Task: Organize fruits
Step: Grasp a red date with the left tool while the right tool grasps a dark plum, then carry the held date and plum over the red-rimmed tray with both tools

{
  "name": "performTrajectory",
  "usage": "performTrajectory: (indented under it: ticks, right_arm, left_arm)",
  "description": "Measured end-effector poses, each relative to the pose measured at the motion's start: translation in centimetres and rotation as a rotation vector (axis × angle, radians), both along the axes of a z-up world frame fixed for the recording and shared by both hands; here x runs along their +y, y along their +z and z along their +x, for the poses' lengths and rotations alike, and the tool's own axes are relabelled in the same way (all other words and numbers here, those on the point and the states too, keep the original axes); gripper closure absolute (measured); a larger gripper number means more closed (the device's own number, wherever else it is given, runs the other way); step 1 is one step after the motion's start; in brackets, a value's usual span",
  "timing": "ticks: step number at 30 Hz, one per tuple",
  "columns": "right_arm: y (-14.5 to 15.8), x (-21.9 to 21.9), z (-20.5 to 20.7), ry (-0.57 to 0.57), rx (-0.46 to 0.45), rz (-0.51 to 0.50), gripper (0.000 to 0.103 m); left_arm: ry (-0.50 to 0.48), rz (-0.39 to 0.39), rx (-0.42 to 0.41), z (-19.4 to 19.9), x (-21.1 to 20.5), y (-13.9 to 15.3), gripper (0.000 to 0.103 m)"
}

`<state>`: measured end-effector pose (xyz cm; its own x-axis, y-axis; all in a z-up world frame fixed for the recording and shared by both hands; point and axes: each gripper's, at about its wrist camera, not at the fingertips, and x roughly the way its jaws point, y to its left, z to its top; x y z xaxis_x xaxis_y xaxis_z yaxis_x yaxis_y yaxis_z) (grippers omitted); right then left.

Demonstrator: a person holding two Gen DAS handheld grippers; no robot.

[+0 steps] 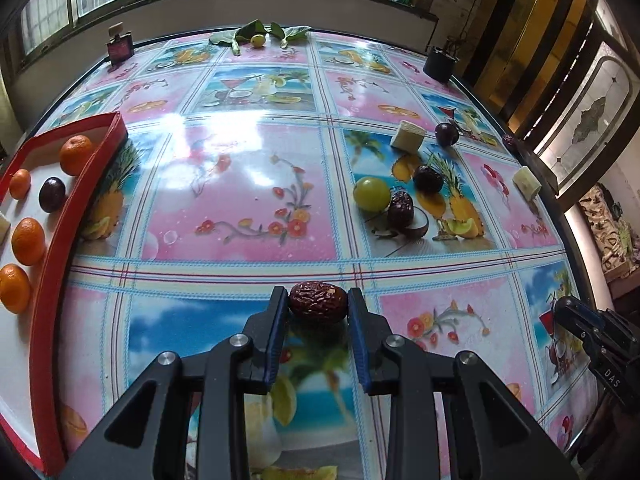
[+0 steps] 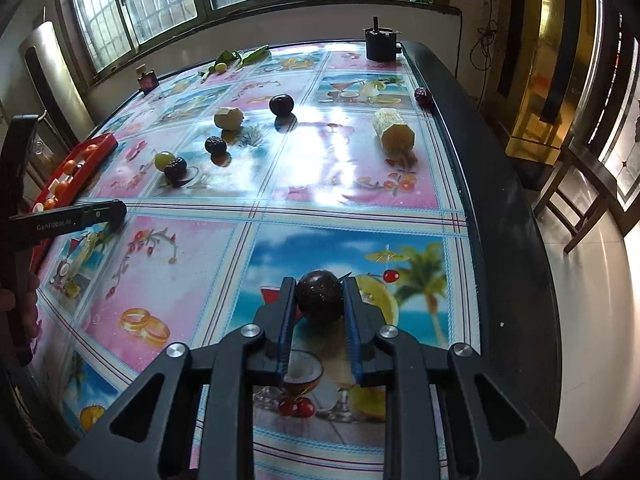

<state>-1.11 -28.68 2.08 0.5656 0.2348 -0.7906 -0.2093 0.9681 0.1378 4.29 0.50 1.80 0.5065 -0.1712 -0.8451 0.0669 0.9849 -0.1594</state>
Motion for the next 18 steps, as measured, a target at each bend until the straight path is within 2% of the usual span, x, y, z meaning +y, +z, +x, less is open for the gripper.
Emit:
performTrajectory:
  ticks: [10,18]
  right_arm:
    - [-0.2,3.7,-1.7,0.032,0.046,0.052,0.079]
    - [-0.2,8.2,-2.0,0.100,0.067,0.057,0.079]
  left_arm:
    - [-0.018,0.020,-0.008,-3.7,2.3,0.1,0.074]
    - [-0.025,0.004,-0.004,-5.0,3.6,0.1,0.074]
